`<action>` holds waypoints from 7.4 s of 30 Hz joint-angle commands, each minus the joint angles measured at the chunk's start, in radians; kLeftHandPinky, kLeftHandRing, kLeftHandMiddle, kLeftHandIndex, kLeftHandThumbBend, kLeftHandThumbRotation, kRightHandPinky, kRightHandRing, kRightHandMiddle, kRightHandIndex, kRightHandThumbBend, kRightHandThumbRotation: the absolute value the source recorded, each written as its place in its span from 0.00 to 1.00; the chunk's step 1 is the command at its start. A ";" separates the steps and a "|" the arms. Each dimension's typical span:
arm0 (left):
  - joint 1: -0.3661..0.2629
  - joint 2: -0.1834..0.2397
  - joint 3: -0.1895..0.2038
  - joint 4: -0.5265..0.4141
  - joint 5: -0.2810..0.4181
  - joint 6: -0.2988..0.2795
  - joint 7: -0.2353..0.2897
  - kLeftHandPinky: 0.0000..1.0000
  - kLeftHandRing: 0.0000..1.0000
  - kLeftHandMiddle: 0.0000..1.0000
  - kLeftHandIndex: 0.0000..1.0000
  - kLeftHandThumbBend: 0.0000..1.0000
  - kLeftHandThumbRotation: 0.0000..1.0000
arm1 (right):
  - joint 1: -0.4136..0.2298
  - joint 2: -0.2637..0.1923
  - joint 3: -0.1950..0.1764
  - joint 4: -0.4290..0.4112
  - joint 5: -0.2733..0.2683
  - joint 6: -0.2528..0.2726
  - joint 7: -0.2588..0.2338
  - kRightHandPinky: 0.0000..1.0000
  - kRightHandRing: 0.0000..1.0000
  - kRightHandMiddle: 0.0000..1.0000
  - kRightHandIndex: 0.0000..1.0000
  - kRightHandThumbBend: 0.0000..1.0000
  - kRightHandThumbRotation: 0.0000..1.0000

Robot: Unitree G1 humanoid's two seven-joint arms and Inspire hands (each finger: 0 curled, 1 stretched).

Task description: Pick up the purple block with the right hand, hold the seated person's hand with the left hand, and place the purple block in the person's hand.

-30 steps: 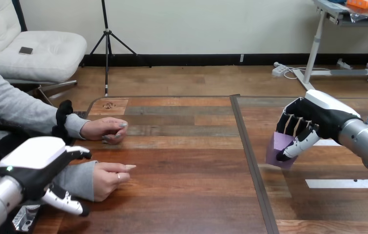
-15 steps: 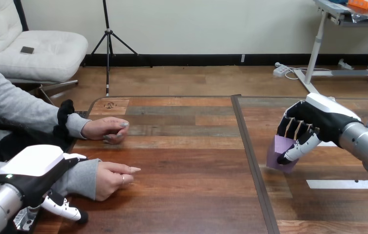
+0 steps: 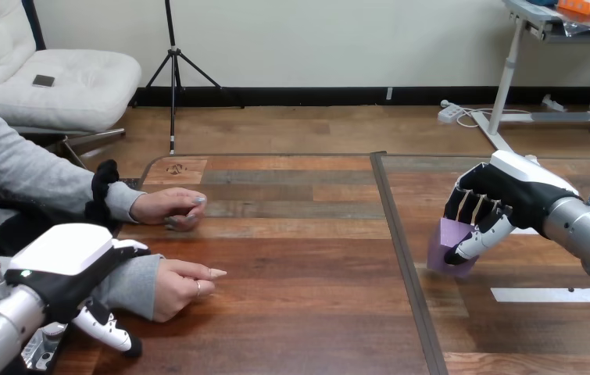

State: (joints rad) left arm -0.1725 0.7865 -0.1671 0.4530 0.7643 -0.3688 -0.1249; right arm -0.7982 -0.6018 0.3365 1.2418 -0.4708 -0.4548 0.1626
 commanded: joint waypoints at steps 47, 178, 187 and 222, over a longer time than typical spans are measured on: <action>-0.086 -0.032 -0.052 0.182 -0.062 -0.063 0.162 0.23 0.29 0.36 0.36 0.85 0.00 | -0.035 -0.024 -0.030 -0.051 0.015 -0.016 -0.024 0.40 0.44 0.48 0.47 0.76 0.00; -0.105 -0.233 0.031 -0.204 -0.153 -0.042 0.381 0.17 0.23 0.28 0.29 0.75 0.00 | -0.103 0.296 -0.045 -0.142 0.048 0.018 -0.050 0.35 0.38 0.43 0.46 0.73 0.00; -0.114 -0.243 0.025 -0.190 -0.140 -0.050 0.392 0.17 0.23 0.28 0.30 0.76 0.00 | -0.112 0.320 -0.049 -0.166 0.058 0.013 -0.020 0.35 0.38 0.43 0.46 0.71 0.00; -0.146 -0.276 0.014 -0.133 -0.111 -0.072 0.426 0.17 0.22 0.28 0.29 0.76 0.00 | -0.099 0.343 -0.069 -0.340 0.107 0.031 0.052 0.31 0.35 0.40 0.45 0.71 0.00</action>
State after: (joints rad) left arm -0.1679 0.5629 -0.1575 0.3664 0.6788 -0.3857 0.2455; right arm -0.8060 -0.2630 0.3077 0.9866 -0.4020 -0.4260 0.2077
